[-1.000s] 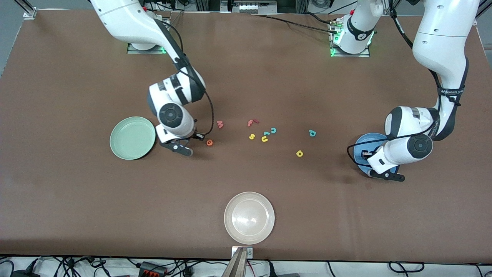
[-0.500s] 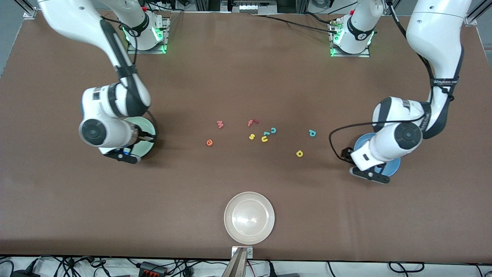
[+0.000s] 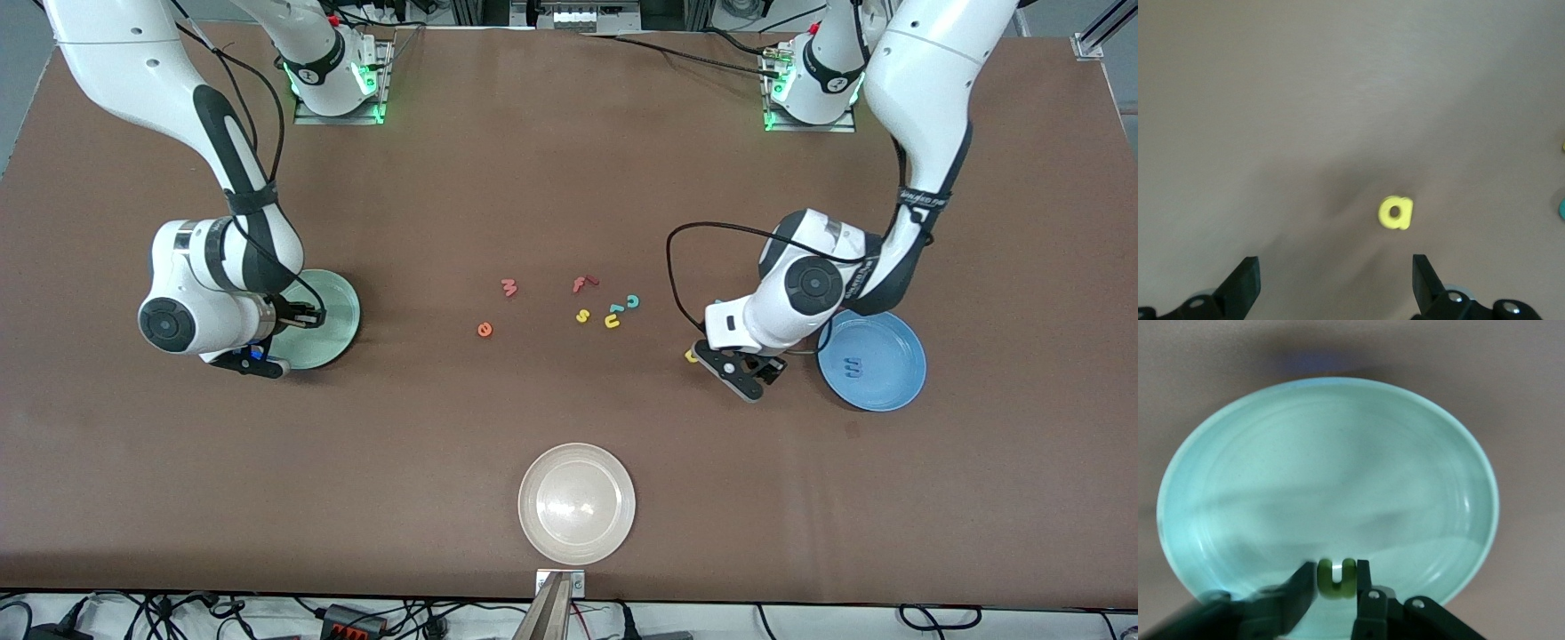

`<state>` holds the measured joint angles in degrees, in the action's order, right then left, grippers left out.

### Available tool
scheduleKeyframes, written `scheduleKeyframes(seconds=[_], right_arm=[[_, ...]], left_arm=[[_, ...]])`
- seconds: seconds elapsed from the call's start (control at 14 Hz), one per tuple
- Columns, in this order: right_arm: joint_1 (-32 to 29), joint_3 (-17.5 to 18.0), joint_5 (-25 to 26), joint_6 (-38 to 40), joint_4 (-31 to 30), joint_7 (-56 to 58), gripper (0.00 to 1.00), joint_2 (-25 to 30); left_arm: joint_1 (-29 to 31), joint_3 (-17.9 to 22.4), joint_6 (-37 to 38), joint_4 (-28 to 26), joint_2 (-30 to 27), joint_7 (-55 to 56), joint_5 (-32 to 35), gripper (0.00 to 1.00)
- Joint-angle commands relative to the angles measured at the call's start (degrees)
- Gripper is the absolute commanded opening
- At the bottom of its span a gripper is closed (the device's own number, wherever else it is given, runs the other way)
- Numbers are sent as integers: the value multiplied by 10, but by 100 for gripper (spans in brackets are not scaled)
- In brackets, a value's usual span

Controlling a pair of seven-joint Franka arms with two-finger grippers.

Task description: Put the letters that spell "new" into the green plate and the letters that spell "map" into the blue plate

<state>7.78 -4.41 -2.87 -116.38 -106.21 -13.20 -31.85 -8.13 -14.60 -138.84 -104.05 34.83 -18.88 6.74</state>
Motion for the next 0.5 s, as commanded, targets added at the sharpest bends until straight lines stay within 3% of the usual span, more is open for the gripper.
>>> scheduleKeyframes(seconds=[0.0, 0.07, 0.29, 0.43], right_arm=[[0, 6, -1, -2, 16, 2, 100, 3], [-2, 8, -2, 4, 33, 5, 100, 5], [42, 21, -6, -2, 81, -8, 100, 3], [85, 22, -6, -30, 101, -12, 100, -7]], left_arm=[[-25, -1, -39, -9, 17, -27, 13, 100], [-26, -1, -56, -12, 23, -27, 13, 100], [-26, 0, -61, -11, 29, -31, 41, 70], [-26, 0, -61, -11, 34, -31, 42, 63]])
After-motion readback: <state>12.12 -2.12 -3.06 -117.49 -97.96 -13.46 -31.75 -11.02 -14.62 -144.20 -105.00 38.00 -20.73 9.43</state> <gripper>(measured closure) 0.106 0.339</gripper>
